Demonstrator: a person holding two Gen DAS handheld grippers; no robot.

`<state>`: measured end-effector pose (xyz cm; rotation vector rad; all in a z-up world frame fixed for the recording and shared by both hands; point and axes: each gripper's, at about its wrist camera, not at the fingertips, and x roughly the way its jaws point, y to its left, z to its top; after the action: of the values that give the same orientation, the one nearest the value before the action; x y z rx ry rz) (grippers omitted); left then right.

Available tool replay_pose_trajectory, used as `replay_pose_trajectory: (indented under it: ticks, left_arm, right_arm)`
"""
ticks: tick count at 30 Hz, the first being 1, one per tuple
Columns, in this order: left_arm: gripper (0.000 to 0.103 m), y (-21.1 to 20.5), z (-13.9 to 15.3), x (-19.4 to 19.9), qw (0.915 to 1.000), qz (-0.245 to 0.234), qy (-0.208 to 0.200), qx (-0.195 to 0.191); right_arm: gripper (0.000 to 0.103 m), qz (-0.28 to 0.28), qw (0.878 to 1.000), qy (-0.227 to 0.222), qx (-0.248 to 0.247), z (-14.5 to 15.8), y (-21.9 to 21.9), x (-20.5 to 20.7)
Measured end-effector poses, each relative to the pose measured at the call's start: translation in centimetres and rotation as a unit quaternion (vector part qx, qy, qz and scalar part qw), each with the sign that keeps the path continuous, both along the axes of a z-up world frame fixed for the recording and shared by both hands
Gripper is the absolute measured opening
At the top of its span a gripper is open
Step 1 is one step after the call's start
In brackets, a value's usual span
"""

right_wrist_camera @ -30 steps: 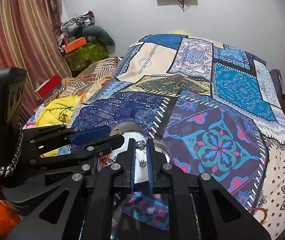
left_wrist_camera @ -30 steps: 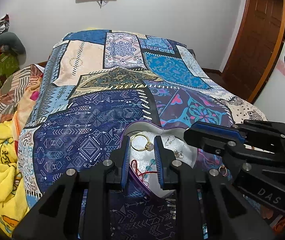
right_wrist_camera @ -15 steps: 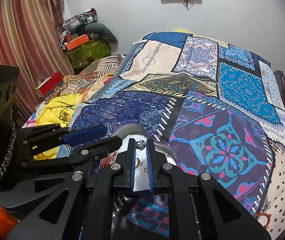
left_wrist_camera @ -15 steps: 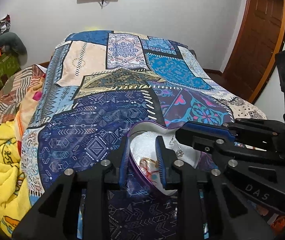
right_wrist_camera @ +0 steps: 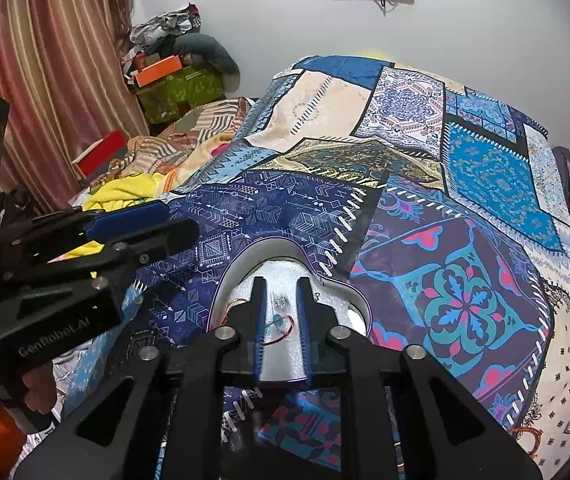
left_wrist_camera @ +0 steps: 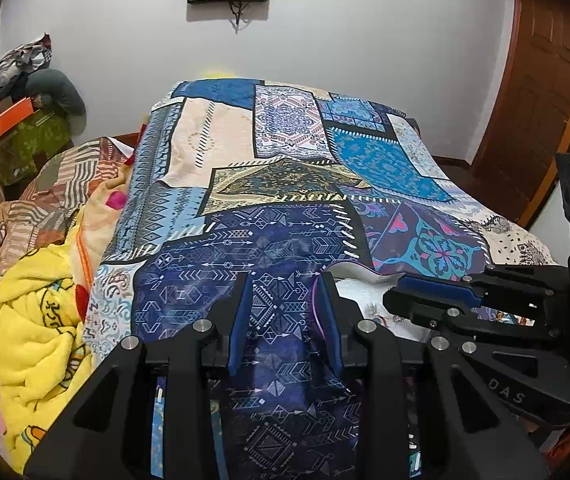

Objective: Organize jewelry

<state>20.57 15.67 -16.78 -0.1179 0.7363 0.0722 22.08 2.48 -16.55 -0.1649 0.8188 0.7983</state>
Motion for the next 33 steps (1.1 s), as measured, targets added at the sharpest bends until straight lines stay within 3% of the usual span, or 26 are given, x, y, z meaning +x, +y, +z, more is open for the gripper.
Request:
replay_pose_trajectory:
  ticks: [4, 16, 26, 33]
  left_arm:
    - [0.032, 0.2, 0.5, -0.6, 1.0000, 0.006, -0.002, -0.004]
    - [0.034, -2.0, 2.8, -2.6, 0.9999, -0.006, -0.010, -0.003]
    - [0.038, -6.7, 4.7, -3.4, 0.9987, -0.047, -0.015, -0.010]
    - [0.041, -10.8, 3.7, -3.1, 0.9957, -0.088, 0.008, -0.026]
  right_arm:
    - [0.022, -0.005, 1.000, -0.007, -0.003, 0.5, -0.4, -0.3]
    - [0.023, -0.041, 0.999, -0.034, -0.002, 3.4, -4.2, -2.1]
    - [0.023, -0.131, 0.989, -0.065, -0.008, 6.7, -12.8, -3.1]
    - [0.025, -0.184, 0.981, -0.055, -0.026, 6.2, -18.0, -3.5]
